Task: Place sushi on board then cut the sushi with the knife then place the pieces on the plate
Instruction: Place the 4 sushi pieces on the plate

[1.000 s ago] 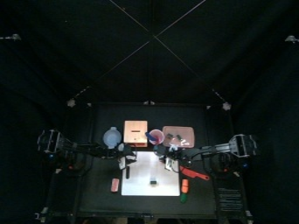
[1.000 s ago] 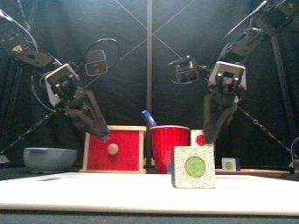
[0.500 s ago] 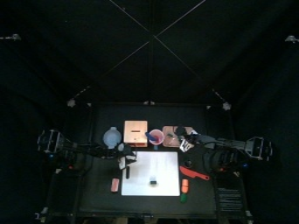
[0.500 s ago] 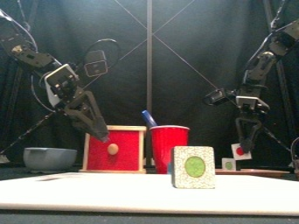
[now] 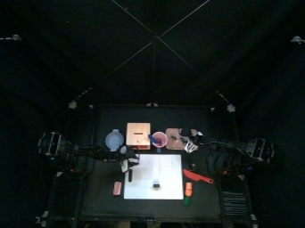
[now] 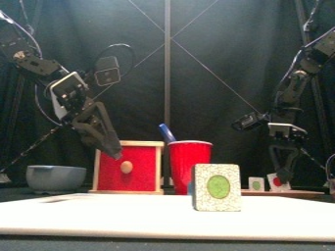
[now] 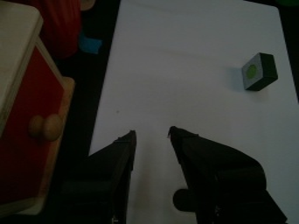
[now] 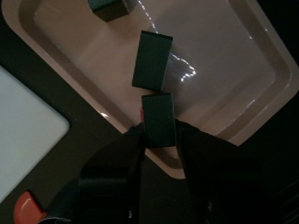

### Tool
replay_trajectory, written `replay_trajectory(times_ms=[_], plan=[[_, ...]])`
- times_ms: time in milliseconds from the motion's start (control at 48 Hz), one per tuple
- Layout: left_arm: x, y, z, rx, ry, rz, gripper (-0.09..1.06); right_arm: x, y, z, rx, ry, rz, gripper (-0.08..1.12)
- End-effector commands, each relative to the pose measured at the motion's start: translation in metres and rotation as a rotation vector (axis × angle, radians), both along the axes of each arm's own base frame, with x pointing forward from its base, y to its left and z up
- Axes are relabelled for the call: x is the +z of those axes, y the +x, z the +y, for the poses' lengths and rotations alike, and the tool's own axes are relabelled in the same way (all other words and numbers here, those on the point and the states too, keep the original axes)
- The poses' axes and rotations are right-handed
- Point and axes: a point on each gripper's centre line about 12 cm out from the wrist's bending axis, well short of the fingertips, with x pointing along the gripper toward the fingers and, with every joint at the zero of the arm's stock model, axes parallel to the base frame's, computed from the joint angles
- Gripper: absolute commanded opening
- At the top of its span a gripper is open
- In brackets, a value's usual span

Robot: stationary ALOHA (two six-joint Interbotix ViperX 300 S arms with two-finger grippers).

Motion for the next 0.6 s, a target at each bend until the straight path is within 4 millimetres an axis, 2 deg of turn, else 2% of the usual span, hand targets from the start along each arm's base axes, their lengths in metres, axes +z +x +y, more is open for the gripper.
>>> replay_trajectory(times_ms=[21,125,229,312,438,604], plan=[[0.006,0.004,0.001,0.005,0.000,-0.023,0.77,0.012,0.003,-0.001,0.003,-0.022,-0.035,0.80],[0.006,0.004,0.001,0.006,-0.001,-0.023,0.77,0.023,0.008,0.004,0.026,-0.031,-0.065,0.80],[0.006,0.004,0.002,0.007,-0.001,-0.023,0.77,0.040,0.028,0.027,0.141,-0.052,-0.130,0.80],[0.006,0.004,0.002,0.007,-0.001,-0.023,0.77,0.050,0.047,0.053,0.257,-0.059,-0.186,0.80],[0.005,0.004,0.002,0.006,0.000,-0.021,0.77,0.062,0.079,0.102,0.454,-0.062,-0.273,0.80],[0.006,0.004,0.002,0.008,0.000,-0.025,0.77,0.066,0.109,0.151,0.571,-0.017,-0.371,0.80]])
